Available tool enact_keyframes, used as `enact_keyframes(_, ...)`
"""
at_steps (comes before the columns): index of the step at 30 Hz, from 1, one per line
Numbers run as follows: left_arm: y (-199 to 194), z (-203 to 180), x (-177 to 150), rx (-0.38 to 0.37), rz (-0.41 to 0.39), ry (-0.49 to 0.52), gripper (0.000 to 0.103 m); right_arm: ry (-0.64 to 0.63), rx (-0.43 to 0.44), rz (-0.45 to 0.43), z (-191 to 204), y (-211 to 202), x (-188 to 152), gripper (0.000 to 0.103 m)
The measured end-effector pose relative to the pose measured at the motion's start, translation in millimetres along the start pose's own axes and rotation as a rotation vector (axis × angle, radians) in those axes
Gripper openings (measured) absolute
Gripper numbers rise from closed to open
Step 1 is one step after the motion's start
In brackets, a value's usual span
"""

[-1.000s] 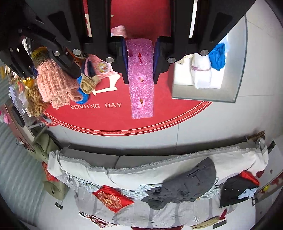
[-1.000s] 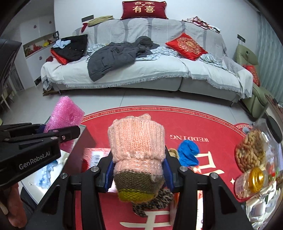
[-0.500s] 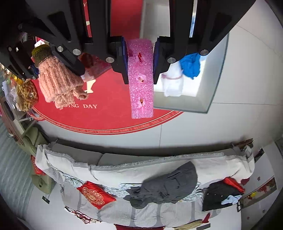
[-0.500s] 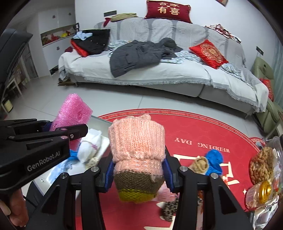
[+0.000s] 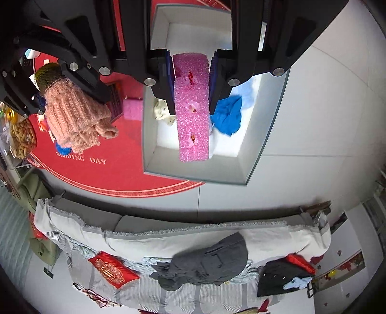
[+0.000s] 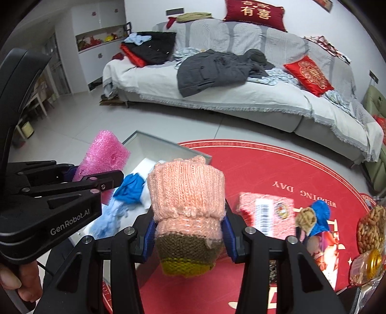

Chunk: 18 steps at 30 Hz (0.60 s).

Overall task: Organize soft objects
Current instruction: 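Carry the pink sponge and pink knit sock over the open white box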

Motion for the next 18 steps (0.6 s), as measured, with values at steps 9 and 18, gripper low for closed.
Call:
enact_keyframes(9, 7, 29, -30, 0.017, 0.038, -0.039, 0.024, -0.066, 0.059, 0.035, 38, 14, -14, 0.05)
enact_keyframes(18, 6, 73, -42, 0.065, 0.021, -0.112, 0.024, -0.125, 0.097, 0.088, 68, 28, -39, 0.05)
Point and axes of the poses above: each gripper's, at about its wrist camera, not at the fingertips, and y roughly the way its jaws point, z to its left, x to its top, the point moved 10 cm from there along y, roughly the way its jaws point, and after that the axes turned 14 degrees about -y, right-handed, at the moved point
